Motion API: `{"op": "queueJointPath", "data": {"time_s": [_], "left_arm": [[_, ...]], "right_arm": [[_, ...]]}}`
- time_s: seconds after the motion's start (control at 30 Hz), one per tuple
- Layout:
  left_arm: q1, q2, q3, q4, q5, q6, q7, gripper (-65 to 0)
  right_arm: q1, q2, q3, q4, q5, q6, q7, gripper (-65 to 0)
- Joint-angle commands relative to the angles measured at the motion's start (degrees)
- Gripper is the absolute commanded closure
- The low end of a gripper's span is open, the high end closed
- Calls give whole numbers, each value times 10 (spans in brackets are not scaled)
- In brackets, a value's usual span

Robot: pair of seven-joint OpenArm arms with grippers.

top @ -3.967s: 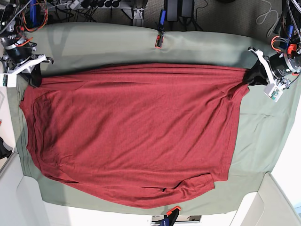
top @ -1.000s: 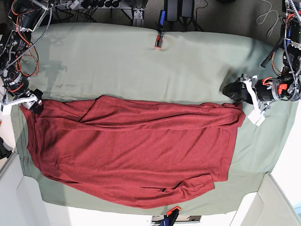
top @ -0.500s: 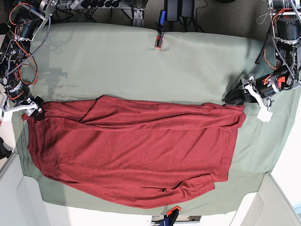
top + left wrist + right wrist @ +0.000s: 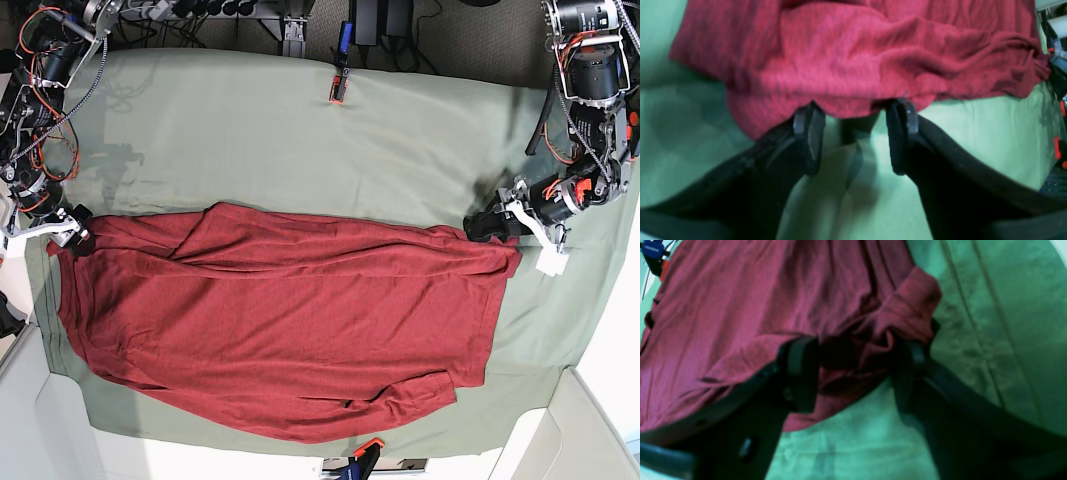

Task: Fold the T-shirt properly
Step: 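Release the fabric and regrasp the folded edge with both grippers, then pull the folded edge back toward the collar side with both grippers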

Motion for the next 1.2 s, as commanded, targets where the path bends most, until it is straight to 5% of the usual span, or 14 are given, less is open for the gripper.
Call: {"op": "queueJointPath", "data": {"time_s": [0.0, 0.4, 1.0, 1.1, 1.17], "left_arm": [[-16, -11, -2, 6, -9, 2, -7, -331], [-9, -48, -22, 6, -85, -6, 27, -331], [-104, 13, -22, -88, 28, 22, -20, -331], [-103, 22, -22, -92, 82, 44, -43, -234], [-103, 24, -22, -92, 96, 41, -43, -87]], "right_arm": [[7, 6, 0, 4, -1, 2, -13, -345], [7, 6, 0, 4, -15, 2, -13, -345], [4, 5, 0, 4, -15, 2, -13, -345], [5, 5, -3, 4, -15, 2, -9, -307], [5, 4, -10, 4, -15, 2, -4, -178]]}}
